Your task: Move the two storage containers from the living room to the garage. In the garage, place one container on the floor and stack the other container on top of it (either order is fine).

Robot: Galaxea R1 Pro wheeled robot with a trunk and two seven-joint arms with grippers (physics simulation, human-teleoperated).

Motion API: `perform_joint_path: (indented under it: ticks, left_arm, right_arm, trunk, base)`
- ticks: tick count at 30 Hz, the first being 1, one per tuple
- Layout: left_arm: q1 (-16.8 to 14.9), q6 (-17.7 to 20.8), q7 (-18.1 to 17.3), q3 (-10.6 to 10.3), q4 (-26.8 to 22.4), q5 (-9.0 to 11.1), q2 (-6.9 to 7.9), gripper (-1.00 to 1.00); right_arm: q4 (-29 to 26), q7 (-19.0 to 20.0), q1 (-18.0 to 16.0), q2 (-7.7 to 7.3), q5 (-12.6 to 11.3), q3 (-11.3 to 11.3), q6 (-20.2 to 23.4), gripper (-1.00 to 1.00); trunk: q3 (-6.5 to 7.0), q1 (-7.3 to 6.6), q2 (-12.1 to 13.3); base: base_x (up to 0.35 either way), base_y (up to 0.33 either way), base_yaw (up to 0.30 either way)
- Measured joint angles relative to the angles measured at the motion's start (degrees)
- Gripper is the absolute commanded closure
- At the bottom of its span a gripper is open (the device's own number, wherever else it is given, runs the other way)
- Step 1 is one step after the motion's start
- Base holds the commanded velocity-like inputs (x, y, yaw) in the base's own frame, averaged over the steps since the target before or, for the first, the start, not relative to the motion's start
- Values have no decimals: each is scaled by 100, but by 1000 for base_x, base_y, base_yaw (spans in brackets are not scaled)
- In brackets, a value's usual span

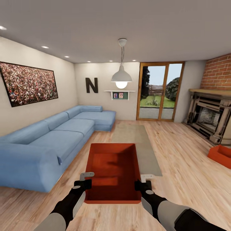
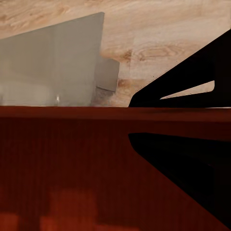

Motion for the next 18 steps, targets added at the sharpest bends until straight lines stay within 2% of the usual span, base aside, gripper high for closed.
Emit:
perform_joint_path:
  ticks: [13,18]
  left_arm:
    - [0,0,2,-1,0,0,-1,100]
    - [-1,-2,1,0,2,0,-2,100]
  right_arm:
    - [1,2,0,-1,-1,0,-1,100]
    - [0,1,0,-2,0,0,-1,100]
  trunk:
    - [0,0,0]
    - [0,0,0]
  base:
    - [0,0,273]
    - [0,0,67]
